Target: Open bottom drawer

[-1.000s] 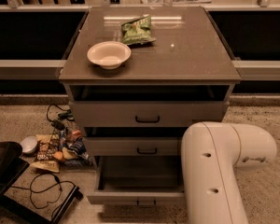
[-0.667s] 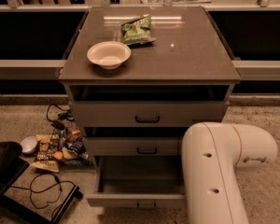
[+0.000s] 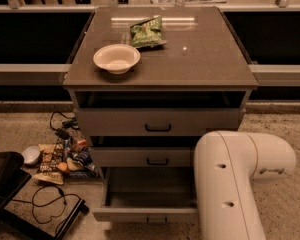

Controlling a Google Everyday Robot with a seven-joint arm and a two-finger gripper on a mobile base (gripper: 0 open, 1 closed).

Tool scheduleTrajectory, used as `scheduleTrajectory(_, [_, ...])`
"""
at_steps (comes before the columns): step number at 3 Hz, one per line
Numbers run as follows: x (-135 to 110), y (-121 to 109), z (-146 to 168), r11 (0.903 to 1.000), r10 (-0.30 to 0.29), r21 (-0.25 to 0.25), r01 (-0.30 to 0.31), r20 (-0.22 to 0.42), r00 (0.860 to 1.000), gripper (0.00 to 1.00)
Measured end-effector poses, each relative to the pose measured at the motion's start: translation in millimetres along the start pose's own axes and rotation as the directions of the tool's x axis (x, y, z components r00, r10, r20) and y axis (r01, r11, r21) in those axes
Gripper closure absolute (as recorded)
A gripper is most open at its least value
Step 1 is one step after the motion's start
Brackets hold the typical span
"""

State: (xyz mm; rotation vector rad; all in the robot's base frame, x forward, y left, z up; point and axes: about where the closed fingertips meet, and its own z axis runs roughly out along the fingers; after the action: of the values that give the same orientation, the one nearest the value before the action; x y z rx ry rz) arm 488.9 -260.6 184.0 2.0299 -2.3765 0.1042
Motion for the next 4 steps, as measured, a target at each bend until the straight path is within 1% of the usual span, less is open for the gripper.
scheduleTrajectory(1, [4, 46, 15, 0.9928, 0.058, -0.107, -0.055, 0.023, 0.998, 0.03])
scheduleTrajectory(2, [9, 87, 25, 0.9656, 0.115, -0.239, -0.103, 0.039, 0.993, 0.25])
scheduleTrajectory(3, [10, 89, 21, 0.9628, 0.118, -0.249, -0.105, 0.039, 0.992, 0.49])
scheduleTrajectory(4, [10, 89, 21, 0.9628, 0.118, -0.249, -0.105, 0.039, 0.992, 0.72])
